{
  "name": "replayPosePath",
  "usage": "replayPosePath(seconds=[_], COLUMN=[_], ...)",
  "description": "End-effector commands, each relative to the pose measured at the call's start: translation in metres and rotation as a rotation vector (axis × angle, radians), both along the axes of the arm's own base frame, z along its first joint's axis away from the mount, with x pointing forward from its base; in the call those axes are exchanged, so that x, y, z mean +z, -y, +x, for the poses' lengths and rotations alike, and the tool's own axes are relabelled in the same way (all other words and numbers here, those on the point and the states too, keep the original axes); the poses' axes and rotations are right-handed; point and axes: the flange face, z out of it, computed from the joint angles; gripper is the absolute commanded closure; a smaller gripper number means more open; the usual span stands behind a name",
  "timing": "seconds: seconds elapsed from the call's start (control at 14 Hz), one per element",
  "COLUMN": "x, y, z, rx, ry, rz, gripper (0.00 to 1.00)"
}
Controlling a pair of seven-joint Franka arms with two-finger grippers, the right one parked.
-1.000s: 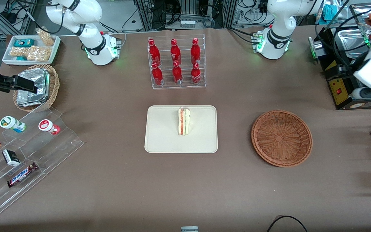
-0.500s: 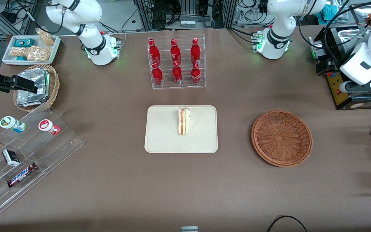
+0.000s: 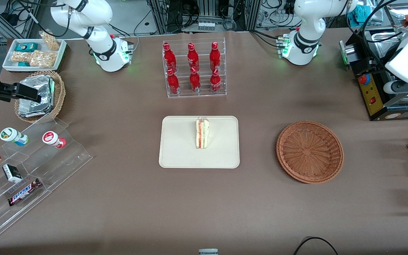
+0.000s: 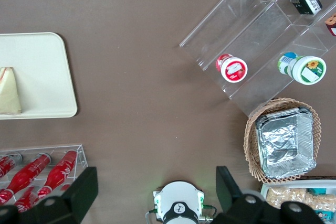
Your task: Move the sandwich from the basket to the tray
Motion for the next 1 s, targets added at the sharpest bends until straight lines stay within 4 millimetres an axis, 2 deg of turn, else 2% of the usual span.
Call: replayPosePath(seconds=[0.0,0.14,0.36,0.93], x=[0.007,0.007,0.009,-0.005], y=[0.009,0.024,0.011,0.01], z=[-0.002,-0.003,-0.001,0.011], rx=[0.034,0.059,0.076,0.076], ry=[0.03,0.035,0.039,0.016], rz=[-0.03,-0.014,-0.03,-0.036], gripper=[0.0,0.0,0.0,0.0])
